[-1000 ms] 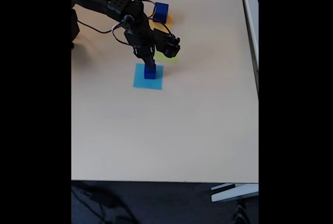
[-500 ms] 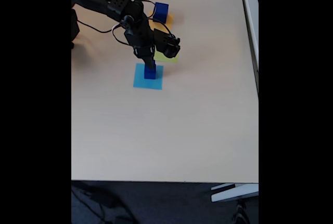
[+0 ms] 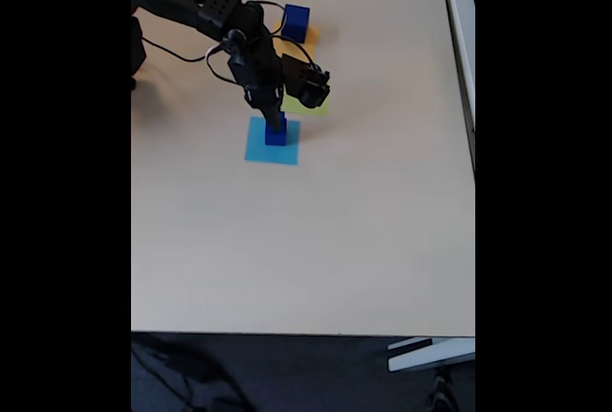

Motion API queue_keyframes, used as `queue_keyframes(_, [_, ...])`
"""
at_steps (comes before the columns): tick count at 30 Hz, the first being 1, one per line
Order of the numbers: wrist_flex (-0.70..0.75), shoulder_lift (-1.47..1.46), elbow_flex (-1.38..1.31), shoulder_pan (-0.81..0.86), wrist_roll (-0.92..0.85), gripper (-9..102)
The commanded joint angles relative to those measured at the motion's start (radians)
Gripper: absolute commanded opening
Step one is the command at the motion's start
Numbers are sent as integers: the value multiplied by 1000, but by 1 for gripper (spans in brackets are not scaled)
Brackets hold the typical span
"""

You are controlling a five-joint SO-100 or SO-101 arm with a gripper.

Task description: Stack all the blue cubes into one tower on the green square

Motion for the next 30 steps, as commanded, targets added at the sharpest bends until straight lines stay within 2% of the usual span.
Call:
queue_keyframes(1, [-15,23,-3,-14,14,16])
queue_keyframes(20, [-31,32,9,-14,14,18])
queue_keyframes(30, [-58,114,14,-40,20,24])
